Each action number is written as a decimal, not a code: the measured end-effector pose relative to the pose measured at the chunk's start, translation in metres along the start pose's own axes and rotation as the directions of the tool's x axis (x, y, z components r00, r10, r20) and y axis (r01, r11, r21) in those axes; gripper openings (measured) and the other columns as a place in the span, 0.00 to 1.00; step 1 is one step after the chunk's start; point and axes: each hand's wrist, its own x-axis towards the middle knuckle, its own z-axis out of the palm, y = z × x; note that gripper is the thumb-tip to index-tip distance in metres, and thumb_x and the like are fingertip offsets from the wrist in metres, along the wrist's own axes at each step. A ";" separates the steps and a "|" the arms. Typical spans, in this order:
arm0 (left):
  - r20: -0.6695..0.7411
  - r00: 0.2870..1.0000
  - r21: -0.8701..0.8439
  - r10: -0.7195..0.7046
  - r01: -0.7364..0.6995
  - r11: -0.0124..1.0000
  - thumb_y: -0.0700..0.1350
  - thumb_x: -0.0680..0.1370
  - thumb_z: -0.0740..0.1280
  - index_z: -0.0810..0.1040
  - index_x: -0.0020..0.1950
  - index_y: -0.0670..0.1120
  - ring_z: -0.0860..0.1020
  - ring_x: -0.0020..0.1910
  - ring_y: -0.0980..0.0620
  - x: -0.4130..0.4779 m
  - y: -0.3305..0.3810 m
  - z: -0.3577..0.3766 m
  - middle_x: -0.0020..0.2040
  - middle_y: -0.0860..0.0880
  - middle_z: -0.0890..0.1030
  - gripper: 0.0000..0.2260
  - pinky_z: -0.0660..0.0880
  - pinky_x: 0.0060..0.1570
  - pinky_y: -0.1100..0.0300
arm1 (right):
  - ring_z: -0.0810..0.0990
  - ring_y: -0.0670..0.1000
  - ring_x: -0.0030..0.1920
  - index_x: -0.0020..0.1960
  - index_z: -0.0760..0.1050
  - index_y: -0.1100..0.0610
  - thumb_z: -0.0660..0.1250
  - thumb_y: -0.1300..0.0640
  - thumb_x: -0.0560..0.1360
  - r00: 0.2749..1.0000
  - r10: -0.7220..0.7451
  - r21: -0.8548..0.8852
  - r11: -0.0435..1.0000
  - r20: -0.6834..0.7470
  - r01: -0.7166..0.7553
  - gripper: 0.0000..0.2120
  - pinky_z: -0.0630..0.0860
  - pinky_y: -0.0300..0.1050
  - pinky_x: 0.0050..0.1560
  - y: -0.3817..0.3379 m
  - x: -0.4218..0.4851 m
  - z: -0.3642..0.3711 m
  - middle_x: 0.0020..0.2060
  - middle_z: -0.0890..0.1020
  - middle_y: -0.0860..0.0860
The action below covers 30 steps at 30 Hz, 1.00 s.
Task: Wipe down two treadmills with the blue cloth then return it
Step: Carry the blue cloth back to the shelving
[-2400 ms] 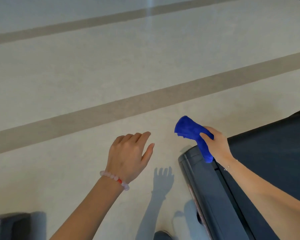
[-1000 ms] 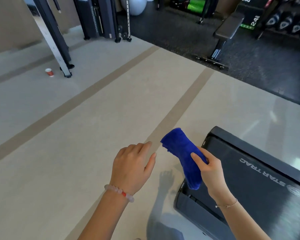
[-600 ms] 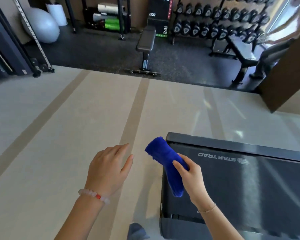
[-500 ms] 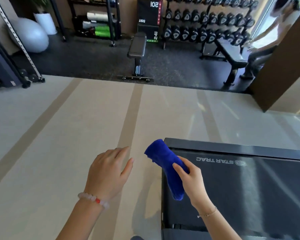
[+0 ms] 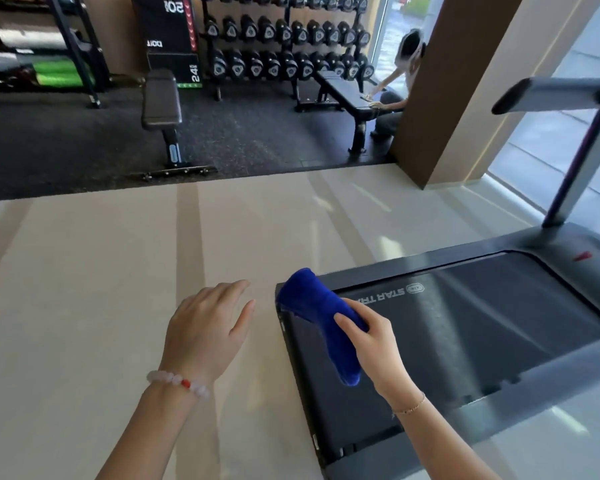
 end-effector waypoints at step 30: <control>0.072 0.884 -0.244 0.461 -0.433 0.868 0.54 0.76 0.55 0.81 0.51 0.47 0.81 0.40 0.49 0.036 -0.140 -0.023 0.44 0.54 0.83 0.18 0.74 0.37 0.57 | 0.82 0.43 0.43 0.50 0.79 0.45 0.64 0.60 0.77 0.800 0.050 0.078 0.997 -0.598 -0.004 0.11 0.80 0.38 0.43 -0.043 -0.093 0.131 0.42 0.84 0.42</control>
